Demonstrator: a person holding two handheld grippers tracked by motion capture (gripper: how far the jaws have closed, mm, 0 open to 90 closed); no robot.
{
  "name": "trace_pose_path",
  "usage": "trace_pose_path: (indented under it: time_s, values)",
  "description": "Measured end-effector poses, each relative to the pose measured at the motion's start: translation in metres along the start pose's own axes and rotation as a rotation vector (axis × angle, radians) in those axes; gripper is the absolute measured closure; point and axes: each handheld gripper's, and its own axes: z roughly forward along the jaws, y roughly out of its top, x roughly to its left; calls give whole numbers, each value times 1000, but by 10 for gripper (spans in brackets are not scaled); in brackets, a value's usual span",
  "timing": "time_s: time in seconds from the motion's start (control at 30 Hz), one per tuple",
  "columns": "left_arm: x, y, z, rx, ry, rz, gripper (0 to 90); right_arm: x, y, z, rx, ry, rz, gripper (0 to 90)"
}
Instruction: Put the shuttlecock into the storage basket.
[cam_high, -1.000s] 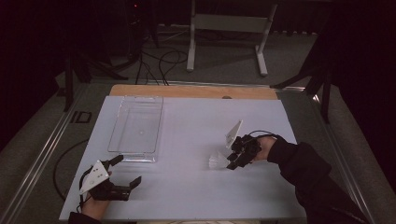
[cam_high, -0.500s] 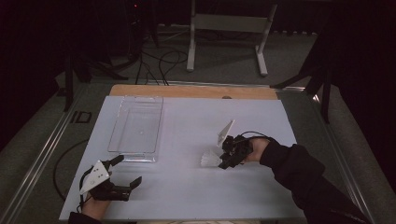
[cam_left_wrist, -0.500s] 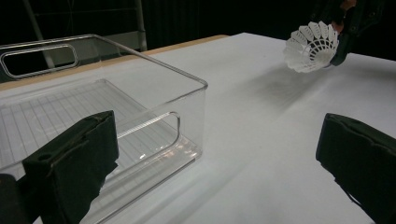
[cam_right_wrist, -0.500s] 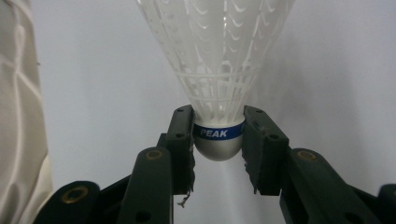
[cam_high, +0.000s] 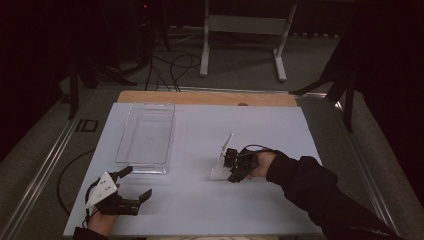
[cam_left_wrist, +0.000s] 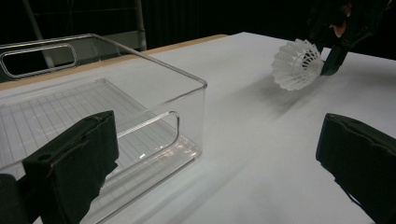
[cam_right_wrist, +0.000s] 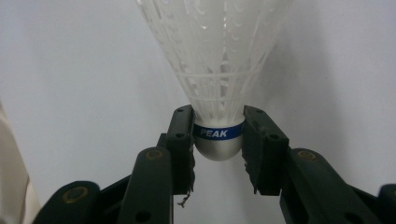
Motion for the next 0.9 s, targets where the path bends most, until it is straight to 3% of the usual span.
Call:
trace_pose_path:
  time_s: [0.2,0.43,0.6,0.9]
  values:
    - [0,0,0,4,-3,1,0,4,10,3,-17,-13,46,659]
    - [0,0,1,8,-5,-2,0,12,25,-6,-66,19,-19,659]
    - [0,0,2,14,-10,-1,0,12,36,-14,-102,28,-22,659]
    - [0,-1,2,27,-24,-13,0,11,56,-25,-119,33,-17,659]
